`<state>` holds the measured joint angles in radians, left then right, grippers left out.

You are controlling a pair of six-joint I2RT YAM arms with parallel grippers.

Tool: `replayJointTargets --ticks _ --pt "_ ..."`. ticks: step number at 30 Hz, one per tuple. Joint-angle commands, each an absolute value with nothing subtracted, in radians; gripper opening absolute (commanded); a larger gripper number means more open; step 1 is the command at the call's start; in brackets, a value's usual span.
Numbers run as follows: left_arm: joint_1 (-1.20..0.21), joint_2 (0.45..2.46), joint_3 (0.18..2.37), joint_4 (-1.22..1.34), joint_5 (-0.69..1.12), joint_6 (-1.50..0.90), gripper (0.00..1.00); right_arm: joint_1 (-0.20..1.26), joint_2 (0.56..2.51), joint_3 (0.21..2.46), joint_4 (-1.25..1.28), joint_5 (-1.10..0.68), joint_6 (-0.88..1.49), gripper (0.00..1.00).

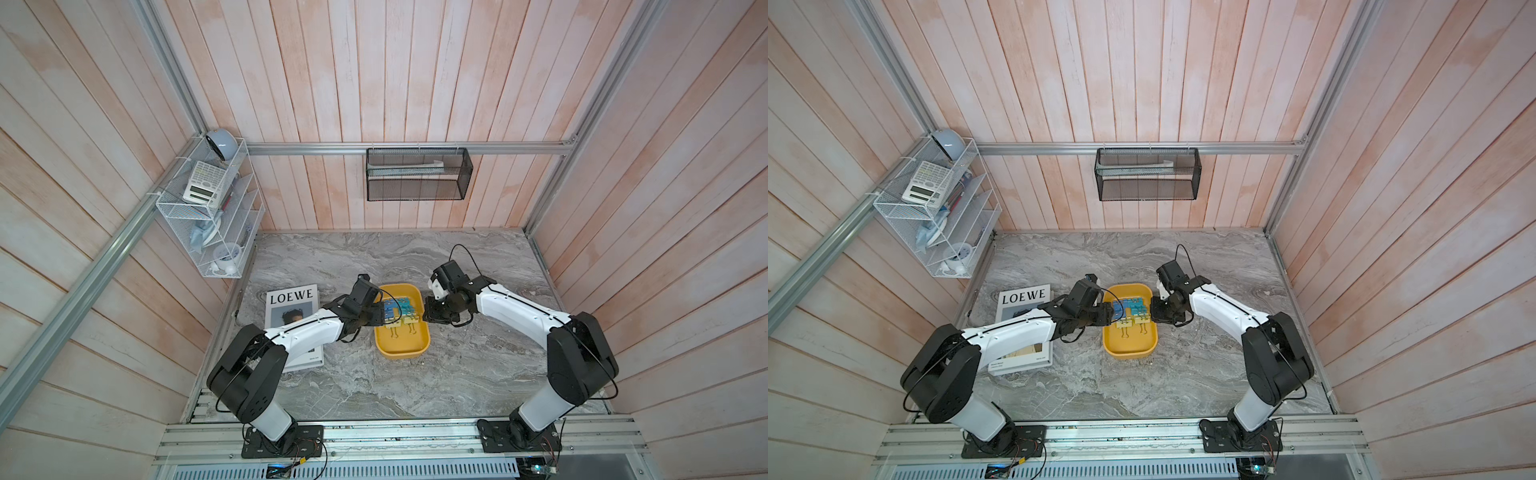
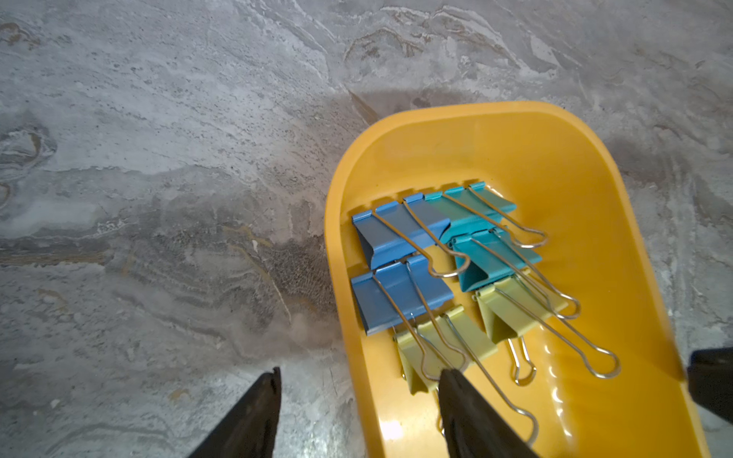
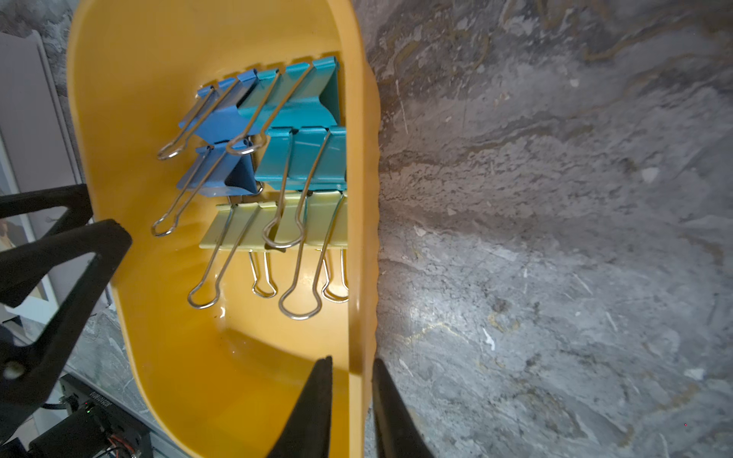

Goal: Put the binder clips in the storage box
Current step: Adjust the storage box at the center of the board.

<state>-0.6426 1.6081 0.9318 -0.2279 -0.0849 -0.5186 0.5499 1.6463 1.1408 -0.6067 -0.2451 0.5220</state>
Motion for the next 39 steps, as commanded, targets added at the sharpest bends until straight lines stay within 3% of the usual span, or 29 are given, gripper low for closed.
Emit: replayJointTargets --ticks 1,13,31,39 --pt "-0.647 1.64 0.95 -0.218 -0.069 -0.509 0.68 0.555 1.679 1.17 -0.634 -0.223 0.508 0.23" --pt "-0.65 1.664 0.947 -0.208 -0.08 -0.502 0.64 0.598 1.675 1.143 -0.606 -0.224 0.56 0.23" --pt "-0.648 1.608 0.932 -0.219 -0.101 -0.496 0.7 0.607 1.624 1.106 -0.6 -0.212 0.586 0.24" --pt "-0.617 1.503 0.914 -0.258 -0.119 -0.488 0.75 0.56 1.522 1.119 -0.651 -0.227 0.531 0.31"
